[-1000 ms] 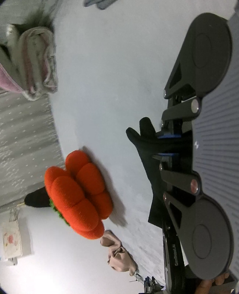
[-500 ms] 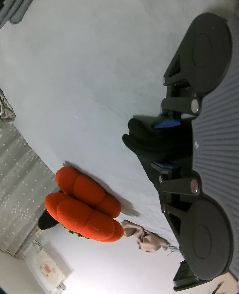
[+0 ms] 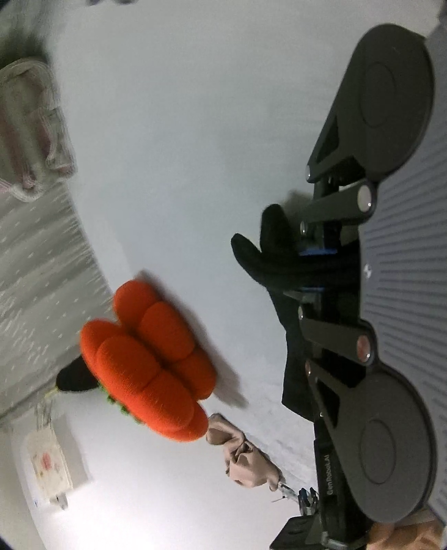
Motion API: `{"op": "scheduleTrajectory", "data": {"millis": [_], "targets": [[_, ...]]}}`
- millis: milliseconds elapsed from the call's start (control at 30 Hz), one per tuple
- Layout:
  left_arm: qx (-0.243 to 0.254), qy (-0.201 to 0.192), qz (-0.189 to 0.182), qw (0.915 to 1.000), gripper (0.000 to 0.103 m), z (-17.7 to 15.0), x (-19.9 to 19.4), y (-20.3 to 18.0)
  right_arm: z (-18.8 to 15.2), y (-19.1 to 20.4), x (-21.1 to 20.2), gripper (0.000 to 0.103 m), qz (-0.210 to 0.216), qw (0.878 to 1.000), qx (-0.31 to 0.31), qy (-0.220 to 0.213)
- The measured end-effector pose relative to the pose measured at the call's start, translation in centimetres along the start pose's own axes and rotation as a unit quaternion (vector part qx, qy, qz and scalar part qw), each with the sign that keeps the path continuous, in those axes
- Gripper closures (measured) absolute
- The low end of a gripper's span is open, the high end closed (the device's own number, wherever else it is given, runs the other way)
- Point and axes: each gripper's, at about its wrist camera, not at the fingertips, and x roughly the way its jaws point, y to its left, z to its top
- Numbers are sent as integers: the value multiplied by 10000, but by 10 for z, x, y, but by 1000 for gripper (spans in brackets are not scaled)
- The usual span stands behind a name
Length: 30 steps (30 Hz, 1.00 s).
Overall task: Fold clothes
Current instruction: 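Lift the black bundle with both grippers and carry it toward the clothes stack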
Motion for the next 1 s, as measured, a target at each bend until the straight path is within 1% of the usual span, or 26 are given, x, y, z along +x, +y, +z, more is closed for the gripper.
{"op": "scheduleTrajectory", "data": {"millis": [167, 267, 367, 500, 667, 800, 900, 1000], "targets": [[21, -490, -162, 9987, 90, 8, -19, -5, 4, 12, -13, 85, -6, 9985, -420, -361], [173, -708, -245, 9970, 90, 11, -29, -12, 4, 15, -18, 85, -42, 9971, -571, -503], [302, -765, -264, 9963, 90, 13, -32, -20, 6, 18, -21, 85, -106, 9954, -702, -644], [354, -778, -299, 9959, 90, 15, -32, -30, 12, 15, -30, 86, -164, 9943, -711, -783], [297, -779, -515, 9952, 90, 17, -36, -51, 24, 12, -52, 86, -217, 9924, -675, -1006], [199, -715, -895, 9932, 90, 26, -38, -90, 44, 4, -91, 87, -324, 9885, -715, -1294], [234, -644, -1141, 9911, 90, 33, -31, -128, 60, -14, -122, 87, -425, 9873, -672, -1377], [383, -550, -1446, 9872, 90, 43, -12, -175, 77, -41, -155, 87, -553, 9848, -540, -1553]]}}
